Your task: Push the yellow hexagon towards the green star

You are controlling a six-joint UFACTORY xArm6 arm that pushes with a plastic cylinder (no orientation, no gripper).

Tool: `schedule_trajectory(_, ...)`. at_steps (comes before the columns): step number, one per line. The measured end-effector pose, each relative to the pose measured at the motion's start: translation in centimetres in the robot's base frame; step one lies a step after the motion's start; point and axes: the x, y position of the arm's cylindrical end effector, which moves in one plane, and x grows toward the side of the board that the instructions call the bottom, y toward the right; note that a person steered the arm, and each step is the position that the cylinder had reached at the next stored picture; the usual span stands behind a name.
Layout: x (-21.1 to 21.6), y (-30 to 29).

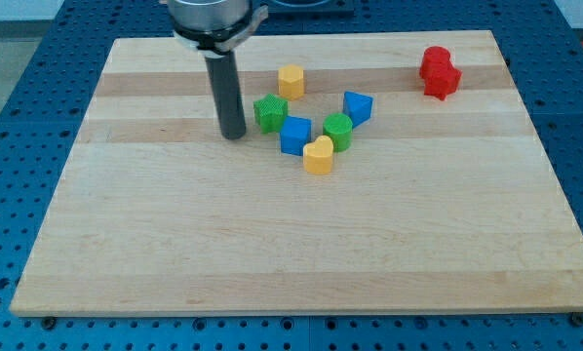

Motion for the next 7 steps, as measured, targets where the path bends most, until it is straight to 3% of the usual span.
schedule_trajectory(2, -0.2, -5.4)
schedule_trajectory(3, -3.7, -5.5)
schedule_trajectory(5, -10.9, -1.0)
schedule_trajectory(7, -12.3, 5.9)
